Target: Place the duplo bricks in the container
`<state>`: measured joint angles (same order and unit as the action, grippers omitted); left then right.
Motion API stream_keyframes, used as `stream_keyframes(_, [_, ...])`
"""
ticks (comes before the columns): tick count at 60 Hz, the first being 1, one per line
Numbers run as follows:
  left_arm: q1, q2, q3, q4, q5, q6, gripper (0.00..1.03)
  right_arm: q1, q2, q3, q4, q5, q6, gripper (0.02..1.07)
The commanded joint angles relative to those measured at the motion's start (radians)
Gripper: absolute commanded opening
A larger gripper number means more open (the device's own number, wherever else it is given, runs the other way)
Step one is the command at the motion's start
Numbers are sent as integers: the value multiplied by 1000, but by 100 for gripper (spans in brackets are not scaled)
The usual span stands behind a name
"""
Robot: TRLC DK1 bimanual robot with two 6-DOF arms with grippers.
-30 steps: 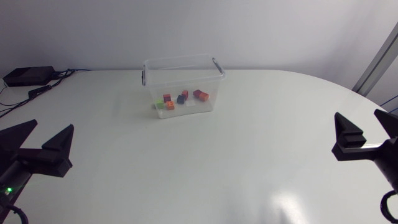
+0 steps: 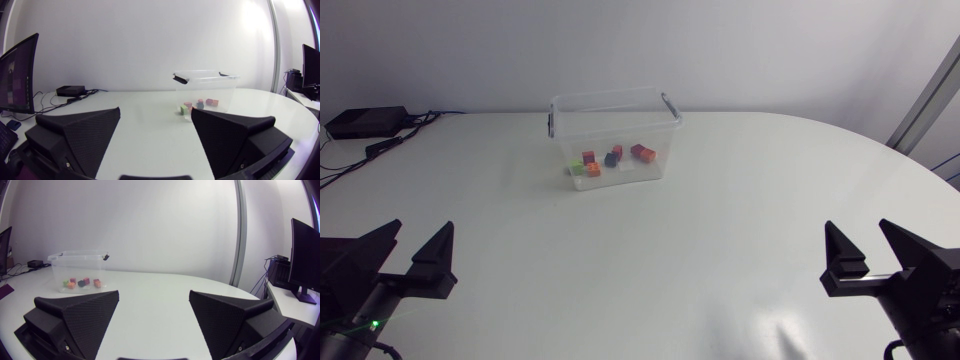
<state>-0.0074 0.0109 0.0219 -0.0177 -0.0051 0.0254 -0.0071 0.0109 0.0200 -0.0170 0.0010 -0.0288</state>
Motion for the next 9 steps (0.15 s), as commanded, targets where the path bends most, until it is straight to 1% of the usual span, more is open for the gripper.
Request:
stream_keyframes(1, [7,-11,-22,18,5,-25,99,7,-11,-20,17,-1,29,103])
stream_keyframes(9, [7,-11,-22,18,5,-25,99,7,-11,-20,17,-1,29,103])
